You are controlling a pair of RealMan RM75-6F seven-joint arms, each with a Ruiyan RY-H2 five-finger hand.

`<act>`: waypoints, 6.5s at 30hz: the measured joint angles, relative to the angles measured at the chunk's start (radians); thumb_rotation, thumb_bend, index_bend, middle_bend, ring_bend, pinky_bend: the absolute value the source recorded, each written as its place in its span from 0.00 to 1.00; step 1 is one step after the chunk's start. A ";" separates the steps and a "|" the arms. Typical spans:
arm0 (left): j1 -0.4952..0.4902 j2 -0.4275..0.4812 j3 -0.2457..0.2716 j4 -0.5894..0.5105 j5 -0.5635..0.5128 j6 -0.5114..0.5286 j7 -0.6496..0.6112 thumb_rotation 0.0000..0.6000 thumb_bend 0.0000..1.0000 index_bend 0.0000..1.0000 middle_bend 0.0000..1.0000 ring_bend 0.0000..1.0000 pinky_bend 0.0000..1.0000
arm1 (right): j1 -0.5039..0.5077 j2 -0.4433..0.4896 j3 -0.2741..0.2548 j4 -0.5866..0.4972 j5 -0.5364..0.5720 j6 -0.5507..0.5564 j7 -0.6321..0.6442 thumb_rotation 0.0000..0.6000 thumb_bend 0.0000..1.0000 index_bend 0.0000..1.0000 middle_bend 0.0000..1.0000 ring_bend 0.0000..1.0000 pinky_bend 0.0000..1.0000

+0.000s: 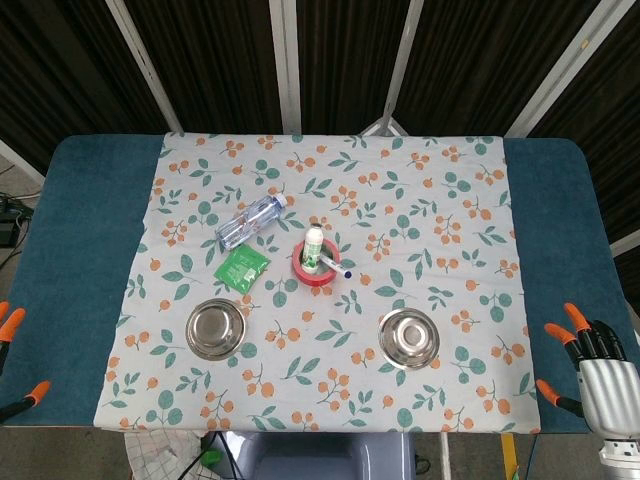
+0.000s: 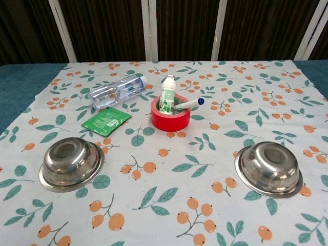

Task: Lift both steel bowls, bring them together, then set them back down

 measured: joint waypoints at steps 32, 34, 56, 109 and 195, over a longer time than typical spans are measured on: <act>-0.026 -0.020 -0.007 0.024 0.010 -0.037 0.008 1.00 0.00 0.06 0.00 0.00 0.09 | 0.003 -0.015 -0.017 -0.047 0.017 -0.044 0.030 1.00 0.13 0.23 0.08 0.11 0.00; -0.030 -0.023 -0.005 0.025 0.011 -0.047 0.012 1.00 0.00 0.06 0.00 0.00 0.09 | 0.005 -0.015 -0.018 -0.049 0.016 -0.048 0.024 1.00 0.13 0.23 0.08 0.11 0.00; -0.263 0.006 -0.055 -0.318 -0.121 -0.464 0.364 1.00 0.00 0.06 0.00 0.00 0.07 | 0.008 -0.025 -0.013 -0.054 0.030 -0.056 -0.008 1.00 0.13 0.23 0.08 0.11 0.00; -0.699 -0.353 -0.065 -0.156 -0.751 -0.660 0.742 1.00 0.00 0.11 0.02 0.10 0.18 | 0.005 -0.040 0.007 -0.046 0.061 -0.049 -0.017 1.00 0.13 0.23 0.08 0.11 0.00; -0.570 0.071 -0.086 -0.472 -0.362 -0.422 0.374 1.00 0.00 0.18 0.18 0.24 0.32 | 0.460 -0.351 0.066 -0.200 0.614 -0.565 -0.603 1.00 0.13 0.24 0.08 0.13 0.00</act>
